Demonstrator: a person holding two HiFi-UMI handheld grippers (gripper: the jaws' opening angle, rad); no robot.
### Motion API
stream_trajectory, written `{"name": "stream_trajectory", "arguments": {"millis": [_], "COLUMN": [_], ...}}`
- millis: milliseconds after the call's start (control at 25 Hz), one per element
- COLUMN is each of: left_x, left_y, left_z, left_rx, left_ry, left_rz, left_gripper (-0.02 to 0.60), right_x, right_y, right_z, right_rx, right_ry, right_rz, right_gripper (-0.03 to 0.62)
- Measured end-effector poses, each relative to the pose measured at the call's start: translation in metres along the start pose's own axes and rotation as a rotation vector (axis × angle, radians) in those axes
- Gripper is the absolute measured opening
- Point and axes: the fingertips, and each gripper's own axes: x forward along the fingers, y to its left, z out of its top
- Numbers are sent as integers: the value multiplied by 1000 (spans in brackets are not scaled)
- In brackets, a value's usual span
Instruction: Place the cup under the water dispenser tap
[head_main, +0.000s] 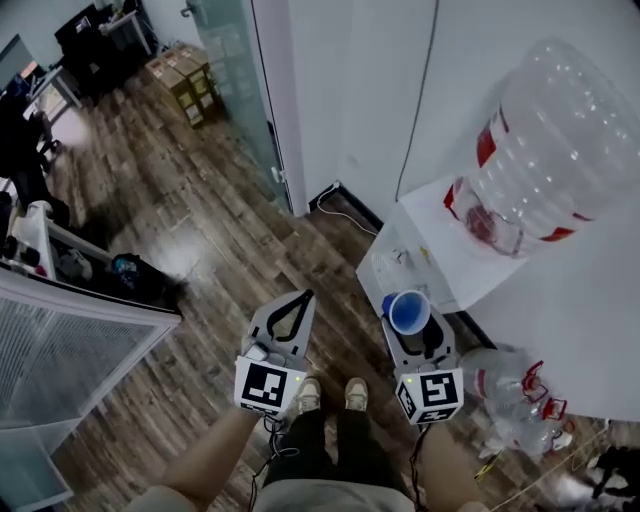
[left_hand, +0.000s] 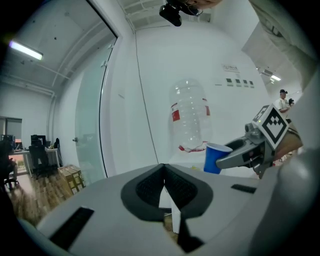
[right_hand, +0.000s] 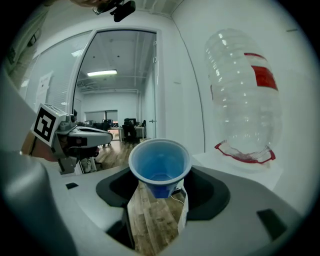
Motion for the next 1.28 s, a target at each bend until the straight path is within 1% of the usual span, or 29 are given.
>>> {"name": "stream_trajectory", "arguments": {"millis": [80,280,360,480,560,680,760,880,1120,1200,1280], "left_x": [14,50,62,78,88,101,109,119,148,159,169], "left_y": [0,0,1,2,5,8,10,13,5,2,1], "left_z": [-17,-62,-81,-114,-135,-164,-188,-224,-274,-287,-298], "left_rx": [-8,-11,1,5,-4,-7,1,6,-38,-47,-73], "left_ry": [-3,12,14,21,27,15,28,59,109,124,137], "left_rz": [10,-4,-4,2,4,-6,-15,-20,-39,-39,-37], "left_gripper": [6,6,6,6,6,6,6,6,6,6,6], "right_x": [18,64,80,104,117,135,145,163,198,207,218], "right_y": [-7,-19,-20,-20,-26,-36,-41,-54,-83,-91,-99], "right_z": [-17,-56,-77,-118,-145,-180,-202,-229,-268,-280,-289], "right_rx": [-3,-28,-35,-39,-26,-13,-8,18,77,89,90], "right_ry": [15,24,25,60,82,111,130,145,157,171,175], "right_rz": [2,-9,-7,1,-22,-45,-54,-95,-179,-207,-232], "right_gripper": [287,288,288,288,290,290,290,290,290,291,291]}}
